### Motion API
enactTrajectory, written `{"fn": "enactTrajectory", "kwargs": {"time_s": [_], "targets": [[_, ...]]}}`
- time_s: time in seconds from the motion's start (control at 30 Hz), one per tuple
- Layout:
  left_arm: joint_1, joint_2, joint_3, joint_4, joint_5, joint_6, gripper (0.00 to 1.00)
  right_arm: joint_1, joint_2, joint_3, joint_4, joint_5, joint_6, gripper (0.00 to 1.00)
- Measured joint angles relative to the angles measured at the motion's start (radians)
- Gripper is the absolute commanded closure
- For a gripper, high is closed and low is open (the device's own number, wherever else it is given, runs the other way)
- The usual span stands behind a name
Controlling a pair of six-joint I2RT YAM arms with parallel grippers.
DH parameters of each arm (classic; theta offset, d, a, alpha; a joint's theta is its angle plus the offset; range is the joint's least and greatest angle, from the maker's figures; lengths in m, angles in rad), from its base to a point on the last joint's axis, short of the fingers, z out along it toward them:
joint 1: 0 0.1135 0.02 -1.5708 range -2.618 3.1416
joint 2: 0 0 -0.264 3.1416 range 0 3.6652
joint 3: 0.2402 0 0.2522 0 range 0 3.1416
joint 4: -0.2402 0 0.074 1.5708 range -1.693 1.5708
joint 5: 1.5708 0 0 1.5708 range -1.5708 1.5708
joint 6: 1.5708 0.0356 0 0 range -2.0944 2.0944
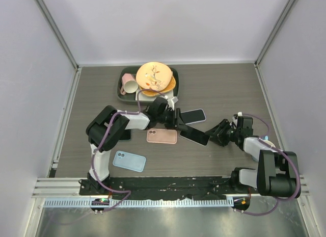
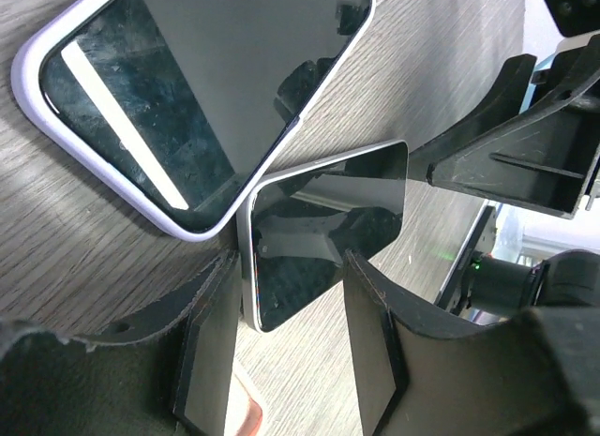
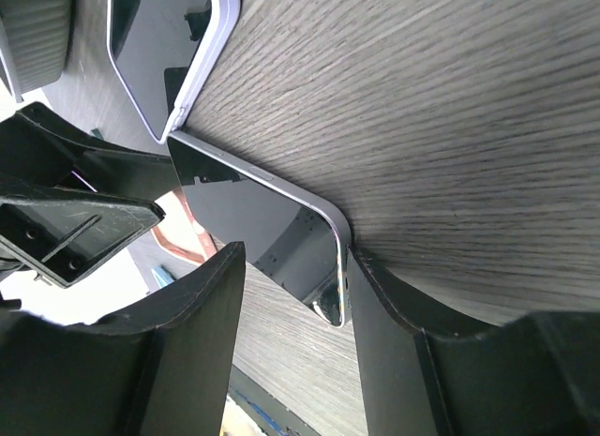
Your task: Put the phone into the phone case
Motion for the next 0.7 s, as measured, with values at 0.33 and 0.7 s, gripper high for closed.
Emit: {"fn": "enactTrajectory", "kwargs": {"time_s": [0.33,0.7], "targets": [[-0.051,0.002,-0.031,0.143,0.153,-0.087,0.7,0.021,0.033,-0.006,0.053,-0.03,0.022,0.47],[-0.063,0.009,-0.027,0.117,0.185,-0.065,1.0,0.023,0.032,-0.006,0.049,-0.046,0.021,0.47]]}}
